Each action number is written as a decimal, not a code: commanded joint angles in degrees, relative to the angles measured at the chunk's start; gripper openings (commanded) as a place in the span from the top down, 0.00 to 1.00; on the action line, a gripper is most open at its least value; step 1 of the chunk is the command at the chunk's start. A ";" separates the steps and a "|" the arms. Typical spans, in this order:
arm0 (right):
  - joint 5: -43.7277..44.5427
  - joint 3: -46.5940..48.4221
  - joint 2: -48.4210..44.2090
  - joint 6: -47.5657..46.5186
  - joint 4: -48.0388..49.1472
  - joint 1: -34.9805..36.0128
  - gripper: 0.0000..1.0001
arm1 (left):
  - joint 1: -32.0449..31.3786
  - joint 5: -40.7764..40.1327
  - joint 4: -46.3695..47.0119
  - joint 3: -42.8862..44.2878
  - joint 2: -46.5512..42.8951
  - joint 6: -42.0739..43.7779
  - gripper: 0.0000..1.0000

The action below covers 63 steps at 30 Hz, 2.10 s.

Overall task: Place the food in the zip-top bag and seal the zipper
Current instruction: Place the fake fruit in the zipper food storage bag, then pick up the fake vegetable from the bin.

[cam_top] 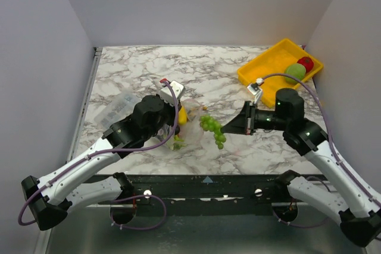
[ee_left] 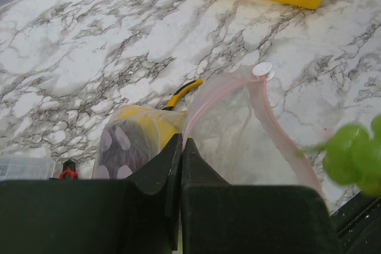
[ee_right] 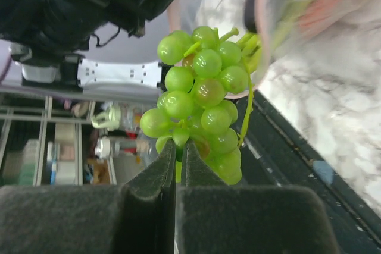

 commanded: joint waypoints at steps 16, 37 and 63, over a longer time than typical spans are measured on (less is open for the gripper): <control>42.95 16.46 22.78 9.20 3.42 26.26 1.00 | -0.11 -1.14 0.74 1.46 -2.67 0.34 1.00; 56.62 19.09 33.42 6.14 8.35 33.60 0.43 | -0.12 -0.31 0.83 1.48 -3.57 0.00 1.00; 73.79 19.86 15.40 -4.09 -11.03 33.60 0.51 | -0.12 -1.42 0.30 1.80 -3.30 0.90 1.00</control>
